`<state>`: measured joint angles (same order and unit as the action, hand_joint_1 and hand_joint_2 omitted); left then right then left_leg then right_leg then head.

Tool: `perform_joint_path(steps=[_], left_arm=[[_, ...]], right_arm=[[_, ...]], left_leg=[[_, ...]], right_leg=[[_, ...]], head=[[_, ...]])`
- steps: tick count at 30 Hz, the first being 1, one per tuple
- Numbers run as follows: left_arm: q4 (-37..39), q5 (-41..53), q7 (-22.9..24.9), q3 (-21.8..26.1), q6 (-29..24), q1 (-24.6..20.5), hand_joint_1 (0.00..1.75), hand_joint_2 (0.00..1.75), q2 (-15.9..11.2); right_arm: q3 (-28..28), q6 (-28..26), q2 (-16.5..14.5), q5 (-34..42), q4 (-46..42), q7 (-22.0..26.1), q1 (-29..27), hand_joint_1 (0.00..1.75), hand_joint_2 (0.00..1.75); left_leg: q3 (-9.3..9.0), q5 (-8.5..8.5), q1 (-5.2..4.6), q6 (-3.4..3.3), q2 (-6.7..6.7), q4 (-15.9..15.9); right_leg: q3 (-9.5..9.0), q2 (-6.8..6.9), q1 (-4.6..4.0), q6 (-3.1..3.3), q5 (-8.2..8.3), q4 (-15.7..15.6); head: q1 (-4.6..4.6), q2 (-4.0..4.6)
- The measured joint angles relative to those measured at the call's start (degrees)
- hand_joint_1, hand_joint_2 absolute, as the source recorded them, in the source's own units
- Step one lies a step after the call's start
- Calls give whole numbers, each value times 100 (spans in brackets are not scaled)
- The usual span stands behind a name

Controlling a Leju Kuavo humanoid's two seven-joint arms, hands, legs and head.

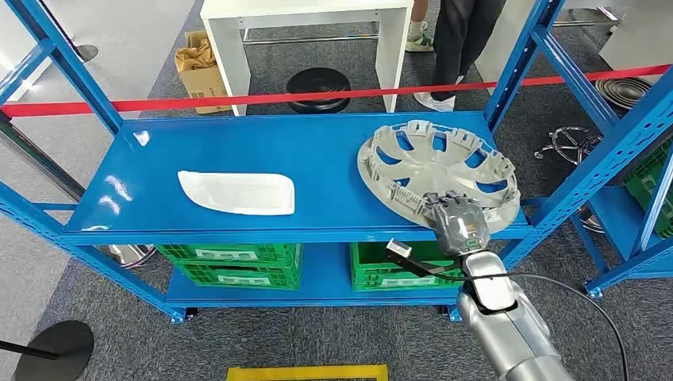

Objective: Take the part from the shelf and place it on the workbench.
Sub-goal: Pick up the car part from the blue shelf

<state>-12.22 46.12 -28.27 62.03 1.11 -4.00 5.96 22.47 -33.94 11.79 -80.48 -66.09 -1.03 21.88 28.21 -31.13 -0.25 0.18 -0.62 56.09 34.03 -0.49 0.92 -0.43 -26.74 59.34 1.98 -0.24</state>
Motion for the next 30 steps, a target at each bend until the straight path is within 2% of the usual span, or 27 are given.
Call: perform_joint_path(steps=[1,2,3,9,12,14,17,20,25,30], left_arm=[[0,0,-43,1,1,0,0,116,1],[0,1,-72,1,3,1,0,131,2],[0,3,-132,2,5,1,0,175,3],[0,4,-121,51,2,4,0,175,11],[0,5,-70,83,9,4,0,175,19],[0,53,-67,86,30,3,0,175,23],[0,181,-29,81,19,-4,0,175,25],[0,232,5,77,-76,-13,0,175,33],[0,235,-45,75,-163,-21,0,175,43],[0,195,-226,80,-101,-42,0,175,43]], right_arm=[[-31,-32,16,17,-96,12,-45,175,175],[-57,-57,30,51,-185,35,-85,175,175],[-113,-106,55,126,-361,88,-171,175,175],[-383,-251,68,1069,-1219,661,-668,175,175],[-473,-258,12,2270,-1522,1240,-862,175,175],[-567,-117,-67,3536,-1695,1888,-938,175,175],[-776,569,-269,5423,-1905,2725,-947,175,175],[-982,1397,-499,6530,-2010,3052,-887,175,175],[-1218,2279,-777,7646,-2137,3359,-760,175,175],[-1275,3049,-922,8291,-2458,3477,-717,175,175]], left_leg=[[2,-2,0,1,0,0],[3,-3,0,1,0,0],[5,-6,0,2,1,0],[8,-10,0,4,1,-1],[8,-10,0,4,2,-1],[8,-10,0,4,3,-1],[6,-10,1,4,5,-2],[6,-8,1,4,3,-2],[6,-5,1,3,2,-1],[5,-7,0,3,2,-1]], right_leg=[[1,0,0,0,0,0],[2,0,0,0,0,0],[2,0,0,-1,-1,0],[2,0,1,-3,-2,-1],[3,-1,1,-3,-2,-1],[3,-2,0,-3,-2,-1],[2,-4,0,-3,-2,-1],[1,-3,0,-3,-2,-1],[1,0,0,-3,-2,0],[3,0,0,-3,-2,0]], head=[[0,0],[0,0],[-1,0],[-1,0],[-1,0],[-1,0],[-1,0],[-1,0],[-1,0],[-1,0]])
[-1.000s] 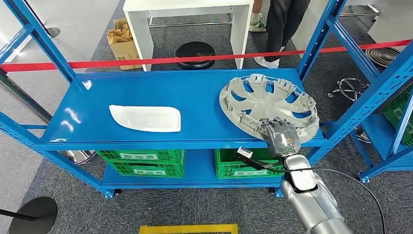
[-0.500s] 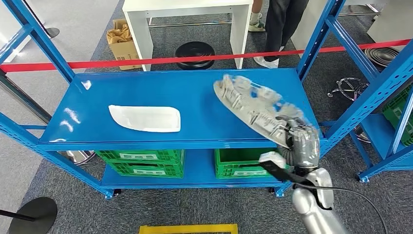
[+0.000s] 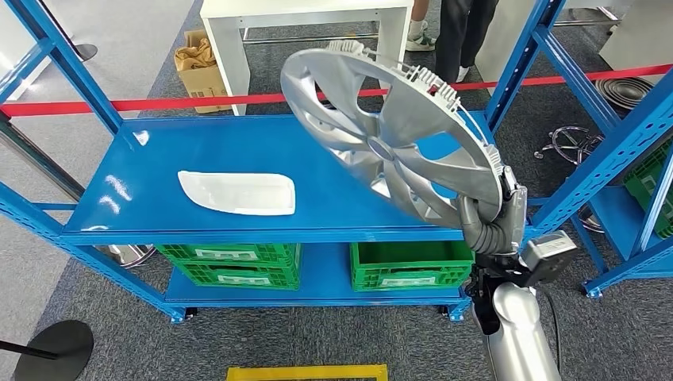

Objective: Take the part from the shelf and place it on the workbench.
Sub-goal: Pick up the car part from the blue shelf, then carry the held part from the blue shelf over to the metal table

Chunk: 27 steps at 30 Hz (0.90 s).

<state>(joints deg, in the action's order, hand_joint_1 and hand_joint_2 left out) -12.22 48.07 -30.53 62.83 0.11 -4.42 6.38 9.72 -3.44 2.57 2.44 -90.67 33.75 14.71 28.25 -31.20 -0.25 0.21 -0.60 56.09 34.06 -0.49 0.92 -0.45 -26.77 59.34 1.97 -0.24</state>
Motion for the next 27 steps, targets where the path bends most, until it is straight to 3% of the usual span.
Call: perform_joint_path(steps=[10,14,17,19,21,22,23,24,27], left_arm=[[0,-166,14,79,174,-38,0,175,0],[0,-232,408,170,163,-37,0,175,-9],[0,-286,820,250,197,-41,0,175,-16],[0,-307,1041,302,185,-43,0,175,-22],[0,-309,1199,350,148,-36,0,175,-33],[0,-308,1255,370,125,-32,0,175,-36],[0,-308,1297,386,102,-30,0,175,-38],[0,-307,1332,402,81,-31,0,175,-39],[-4,-316,1404,445,66,-38,0,175,-48]], right_arm=[[392,1537,5,514,-997,8,-289,175,175],[656,1977,63,361,-1378,71,-553,175,175],[801,2206,136,191,-1661,185,-672,175,175],[855,2319,207,89,-1835,288,-708,175,175],[898,2378,277,-31,-1956,366,-737,175,175],[916,2391,310,-96,-2003,386,-758,175,175],[933,2395,339,-151,-2039,395,-779,175,175],[948,2395,365,-196,-2074,398,-792,175,175],[980,2413,428,-230,-2179,371,-769,175,175]], left_leg=[[3,-6,0,0,-1,3],[15,-29,-16,-59,-2,45],[-40,90,15,-144,16,-72],[-77,182,59,-201,46,-181],[-51,201,60,-218,67,-181],[-39,201,62,-215,75,-170],[-31,199,66,-210,79,-157],[-25,194,74,-198,80,-139],[17,143,101,-98,68,-32]], right_leg=[[4,-1,3,-1,1,-4],[-4,-2,34,-31,18,-23],[-1,-8,25,-98,5,-19],[140,-7,11,-131,-250,327],[429,-2,14,-170,-625,1063],[541,0,22,-188,-731,1367],[569,2,29,-201,-735,1492],[481,6,40,-212,-626,1377],[-130,22,72,-225,-205,301]], head=[[0,0],[4,0],[2,0],[-16,0],[-31,0],[-32,0],[-31,0],[-32,0],[-36,0]])
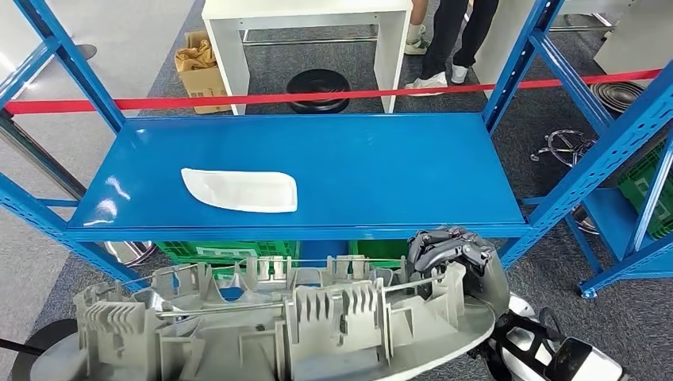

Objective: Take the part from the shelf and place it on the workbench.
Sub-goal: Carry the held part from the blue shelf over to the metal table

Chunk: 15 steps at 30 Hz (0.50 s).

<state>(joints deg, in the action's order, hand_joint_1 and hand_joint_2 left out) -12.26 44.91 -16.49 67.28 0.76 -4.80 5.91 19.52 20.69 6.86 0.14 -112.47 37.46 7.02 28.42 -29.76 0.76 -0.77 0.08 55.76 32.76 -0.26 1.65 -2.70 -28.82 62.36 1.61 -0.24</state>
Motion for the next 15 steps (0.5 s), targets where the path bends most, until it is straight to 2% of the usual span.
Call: perform_joint_path(steps=[1,2,5,6,7,9,10,11,12,13,14,15], left_arm=[[-2,-12,13,16,4,-4,0,175,-5],[-4,-26,19,30,11,-8,0,175,-10],[-5,-52,33,57,35,-13,0,175,-7],[-5,-51,41,66,42,-14,0,175,-4],[-5,-47,53,73,48,-14,0,175,-1],[-5,-18,81,83,52,-14,0,175,5],[-5,1,94,83,52,-12,0,175,8],[-5,21,107,83,51,-11,0,175,12],[-5,39,120,83,48,-10,0,175,16],[-5,60,137,83,40,-10,0,175,21],[-5,89,160,83,26,-12,0,175,25],[-7,119,187,82,12,-17,0,175,23]], right_arm=[[7,24,20,26,-31,-50,15,175,175],[12,56,40,63,-52,-118,30,175,175],[23,155,111,145,-86,-287,66,175,175],[27,175,133,150,-95,-309,79,175,175],[31,185,154,152,-103,-321,92,175,175],[43,187,195,149,-115,-331,99,175,175],[52,181,217,141,-117,-330,91,175,175],[64,177,240,129,-117,-322,76,175,175],[75,172,262,115,-117,-306,59,175,175],[84,170,284,97,-119,-279,44,175,175],[90,165,302,71,-126,-236,34,175,175],[94,158,318,43,-138,-188,29,175,175]], left_leg=[[25,-13,-3,42,-6,43],[56,-15,-11,79,-13,76],[139,-34,-9,160,-31,148],[202,-140,-5,183,-33,260],[308,-323,-2,203,-33,491],[613,-781,-1,225,-32,1231],[742,-932,-2,227,-32,1580],[789,-970,-3,218,-32,1767],[730,-890,-7,197,-32,1735],[555,-720,-16,161,-33,1476],[298,-532,-34,105,-36,1064],[29,-416,-60,46,-36,620]], right_leg=[[-109,-4,-3,18,40,-207],[-132,-14,-16,55,14,-265],[-41,-26,-15,187,48,-252],[-3,-20,-8,232,75,-254],[41,-11,-3,280,106,-259],[137,5,-22,351,167,-258],[183,13,-37,371,200,-256],[225,18,-53,380,234,-256],[264,20,-70,382,269,-256],[300,20,-89,382,305,-256],[329,18,-103,379,341,-256],[353,17,-120,368,377,-256]], head=[[-2,0],[-4,0],[3,0],[9,0],[15,0],[26,0],[26,0],[26,0],[25,0],[26,0],[25,0],[22,0]])
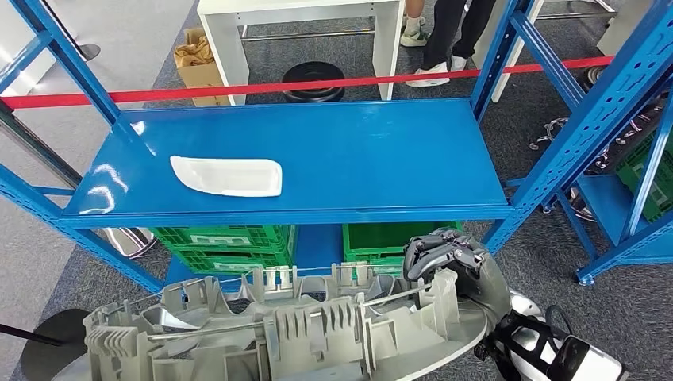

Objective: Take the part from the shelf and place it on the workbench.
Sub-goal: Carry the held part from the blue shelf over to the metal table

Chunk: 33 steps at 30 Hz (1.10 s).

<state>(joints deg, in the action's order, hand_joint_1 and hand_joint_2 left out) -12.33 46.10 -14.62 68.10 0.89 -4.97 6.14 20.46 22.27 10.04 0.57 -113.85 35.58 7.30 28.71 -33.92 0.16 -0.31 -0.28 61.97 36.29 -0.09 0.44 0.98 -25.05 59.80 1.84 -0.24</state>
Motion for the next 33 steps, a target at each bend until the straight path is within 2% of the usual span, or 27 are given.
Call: perform_joint_path(steps=[1,2,5,6,7,9,10,11,12,13,14,15,16,17,18,20,21,23,25,26,27,28,29,30,31,32,33], left_arm=[[-1,32,28,-1,-12,-5,0,175,2],[-2,60,55,-2,-20,-9,0,175,3],[0,107,112,-4,-23,-8,0,175,11],[0,114,121,-4,-23,-10,0,175,14],[1,117,125,-4,-23,-12,0,175,18],[1,119,129,-4,-23,-8,0,175,25],[1,123,136,-4,-23,-4,0,175,28],[1,132,148,-4,-23,0,0,175,30],[0,151,169,-4,-27,0,0,175,30],[0,169,195,-4,-38,0,0,175,29],[0,185,216,-4,-56,1,0,175,27],[-2,197,232,-4,-84,1,0,175,21],[-3,198,238,-4,-110,1,0,175,15],[-5,196,239,-4,-132,1,0,175,8],[-8,189,243,-3,-147,2,0,175,-3],[-8,156,264,-1,-153,7,0,175,-29],[-7,138,290,1,-151,11,0,175,-43],[-6,116,347,4,-149,16,0,175,-61],[-7,119,402,5,-158,19,0,175,-63],[-7,127,420,5,-165,21,0,175,-63],[-7,145,433,5,-166,24,0,175,-64],[-7,168,440,5,-157,26,0,175,-65],[-7,193,443,5,-143,27,0,175,-69],[-7,221,445,4,-119,24,0,175,-75],[-8,239,448,3,-97,17,0,175,-84],[-9,252,450,2,-76,7,0,175,-92],[-10,259,451,0,-54,-1,0,175,-99]], right_arm=[[4,-8,14,-26,-13,41,-1,175,175],[10,-16,25,-43,-26,69,-1,175,175],[27,-24,53,-34,-47,75,-4,175,175],[30,-24,66,-27,-52,73,-6,175,175],[33,-24,81,-21,-55,72,-8,175,175],[40,-23,102,-9,-57,69,-18,175,175],[44,-17,113,7,-57,60,-27,175,175],[48,-2,123,32,-57,46,-36,175,175],[50,26,136,75,-57,31,-45,175,175],[49,63,151,119,-57,21,-50,175,175],[43,100,167,153,-57,31,-54,175,175],[32,137,186,173,-57,59,-56,175,175],[20,166,203,174,-58,98,-60,175,175],[7,192,220,170,-58,140,-64,175,175],[-4,228,234,172,-58,177,-64,175,175],[-20,340,249,222,-56,218,-54,175,175],[-25,417,250,275,-54,225,-42,175,175],[-37,563,250,411,-51,216,-27,175,175],[-66,666,256,516,-50,201,-45,175,175],[-89,702,265,545,-49,196,-66,175,175],[-121,738,283,568,-46,194,-94,175,175],[-157,774,306,591,-45,189,-121,175,175],[-197,806,327,610,-43,179,-139,175,175],[-240,838,346,624,-44,166,-149,175,175],[-281,866,357,625,-48,152,-144,175,175],[-314,889,363,616,-51,140,-129,175,175],[-337,909,366,605,-55,131,-107,175,175]], left_leg=[[-197,79,-24,-33,7,-333],[-305,101,-49,-53,10,-531],[-251,224,-77,-70,31,-645],[-203,300,-65,-100,40,-677],[-139,384,-49,-131,53,-711],[9,522,-35,-171,71,-729],[83,582,-37,-174,81,-725],[149,636,-39,-174,89,-719],[218,690,-38,-167,95,-708],[282,737,-34,-155,98,-691],[345,772,-28,-139,98,-661],[407,800,-24,-119,97,-621],[456,819,-29,-96,94,-573],[491,839,-36,-66,91,-535],[517,866,-45,-34,87,-509],[559,912,-47,34,72,-486],[599,847,-42,68,60,-438],[746,442,-20,135,41,-94],[941,-86,-1,183,37,617],[1000,-208,4,194,38,925],[984,-199,8,198,38,1106],[858,-61,10,193,38,1044],[644,115,12,182,37,792],[327,256,13,166,31,369],[14,303,5,147,19,-91],[-215,289,-4,126,8,-445],[-358,253,-19,100,-4,-679]], right_leg=[[13,0,-5,-20,36,-6],[19,2,0,-52,73,-12],[41,8,29,-177,172,-50],[83,5,27,-207,95,2],[150,1,21,-234,-90,155],[336,-3,18,-276,-658,787],[405,-3,20,-297,-866,1159],[432,-2,22,-311,-952,1442],[366,-2,26,-319,-891,1549],[194,-1,34,-323,-742,1438],[-76,1,43,-326,-580,1119],[-400,3,53,-329,-508,674],[-687,0,53,-318,-514,246],[-865,-1,50,-298,-565,-55],[-940,-5,40,-266,-629,-207],[-879,2,38,-163,-587,-230],[-829,11,47,-98,-543,-227],[-701,30,69,9,-431,-233],[-558,38,67,37,-308,-227],[-491,43,66,33,-252,-225],[-416,48,66,23,-190,-221],[-345,51,66,10,-134,-218],[-284,52,66,-5,-84,-216],[-234,51,64,-26,-32,-213],[-203,48,56,-52,12,-209],[-187,47,49,-84,57,-209],[-177,47,46,-120,102,-212]], head=[[-2,0],[0,0],[17,0],[14,0],[7,0],[-12,0],[-19,0],[-20,0],[-24,0],[-25,0],[-26,0],[-27,0],[-26,0],[-24,0],[-19,0],[-14,0],[-7,0],[21,0],[48,0],[50,0],[50,0],[51,0],[52,0],[52,0],[50,0],[48,0],[47,0]])
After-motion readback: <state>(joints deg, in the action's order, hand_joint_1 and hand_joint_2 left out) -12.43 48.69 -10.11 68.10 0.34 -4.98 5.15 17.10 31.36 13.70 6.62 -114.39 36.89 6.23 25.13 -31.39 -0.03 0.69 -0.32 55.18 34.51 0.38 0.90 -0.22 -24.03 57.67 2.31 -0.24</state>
